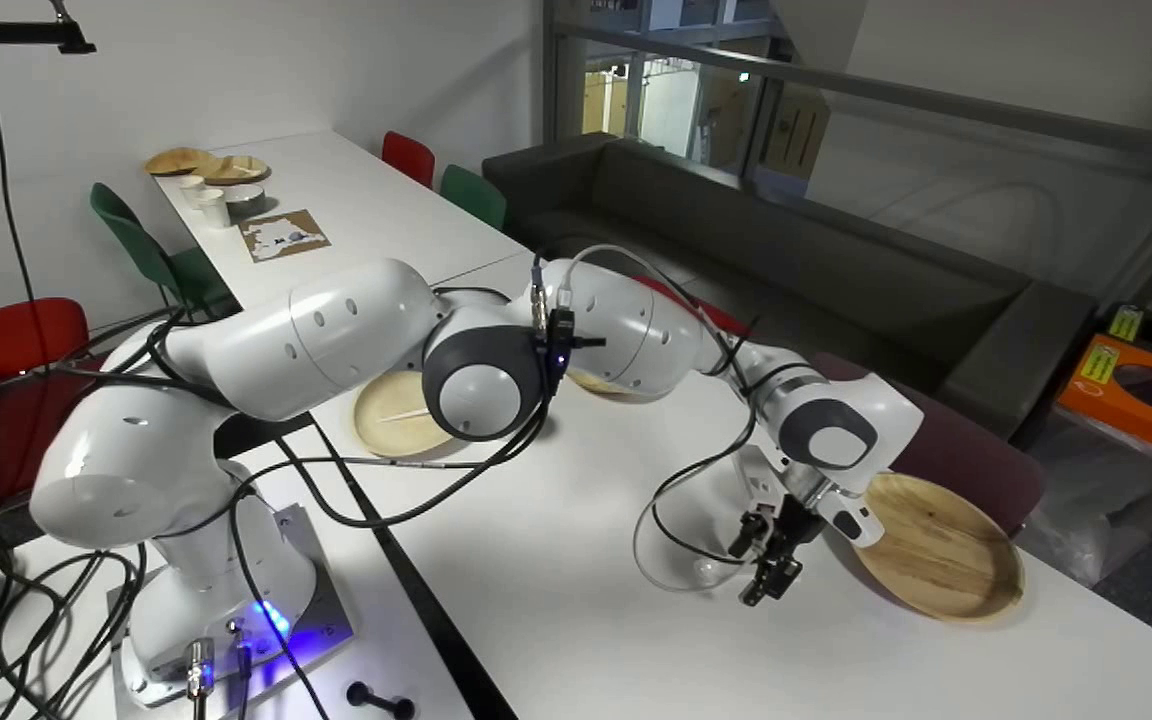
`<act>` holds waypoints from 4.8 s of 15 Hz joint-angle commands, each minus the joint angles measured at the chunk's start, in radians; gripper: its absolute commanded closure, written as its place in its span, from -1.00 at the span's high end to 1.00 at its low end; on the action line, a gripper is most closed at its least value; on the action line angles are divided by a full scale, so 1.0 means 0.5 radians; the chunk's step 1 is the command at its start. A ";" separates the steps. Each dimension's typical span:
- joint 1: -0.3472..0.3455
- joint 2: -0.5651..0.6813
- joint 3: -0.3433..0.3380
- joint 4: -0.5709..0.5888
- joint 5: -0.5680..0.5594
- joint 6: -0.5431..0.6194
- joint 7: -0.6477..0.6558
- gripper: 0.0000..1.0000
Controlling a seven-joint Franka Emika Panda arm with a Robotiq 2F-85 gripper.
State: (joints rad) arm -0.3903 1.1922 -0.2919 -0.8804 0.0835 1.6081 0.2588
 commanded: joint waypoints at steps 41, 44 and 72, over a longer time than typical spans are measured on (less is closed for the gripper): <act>-0.028 -0.121 0.015 -0.351 0.177 0.721 0.054 0.20; -0.002 -0.187 0.020 -0.541 0.184 0.923 0.037 0.23; -0.121 -0.916 0.191 -1.526 0.525 1.315 -0.298 0.28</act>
State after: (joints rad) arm -0.4459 0.7669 -0.2063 -1.6007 0.3185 2.2134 0.1058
